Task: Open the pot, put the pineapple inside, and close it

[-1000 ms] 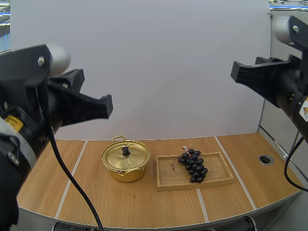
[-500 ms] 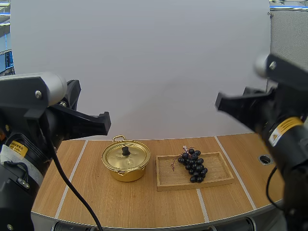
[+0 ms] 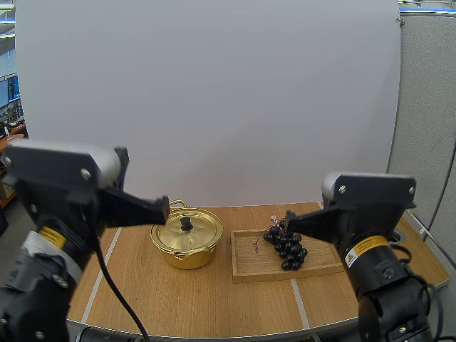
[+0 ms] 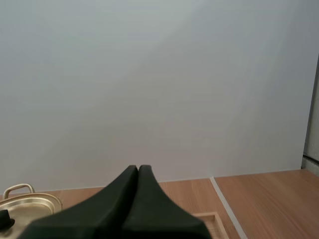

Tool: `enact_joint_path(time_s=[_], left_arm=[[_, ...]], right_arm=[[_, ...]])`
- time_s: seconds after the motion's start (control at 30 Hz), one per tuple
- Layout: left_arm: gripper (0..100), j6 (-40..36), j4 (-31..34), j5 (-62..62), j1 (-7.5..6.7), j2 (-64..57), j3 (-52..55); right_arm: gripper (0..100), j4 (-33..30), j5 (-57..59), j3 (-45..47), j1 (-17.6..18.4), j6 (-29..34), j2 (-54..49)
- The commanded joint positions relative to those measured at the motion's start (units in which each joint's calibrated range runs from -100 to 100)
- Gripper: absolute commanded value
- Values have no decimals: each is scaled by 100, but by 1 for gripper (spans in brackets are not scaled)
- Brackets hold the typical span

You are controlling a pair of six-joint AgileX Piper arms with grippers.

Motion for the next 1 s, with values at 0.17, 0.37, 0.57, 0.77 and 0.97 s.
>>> enact_joint_path(time_s=[0.17, 0.37, 0.57, 0.77, 0.97], left_arm=[[0, -19, 249, -2828, -38, -22, 2644], [0, -19, 249, -3328, -38, -22, 3337], [0, -138, 236, -2235, -31, -22, 3337], [0, -444, 349, -1348, 42, -22, 3337], [0, -1654, 1704, -1073, 107, -22, 3337]], right_arm=[[0, 197, -361, 1184, -21, -67, -43], [0, 362, -361, 1702, -21, -67, -43], [0, 530, 242, 1713, -21, -67, -43], [0, 544, 649, 1713, -24, -368, -43], [0, 1068, 911, 1713, -24, -1015, -43]])
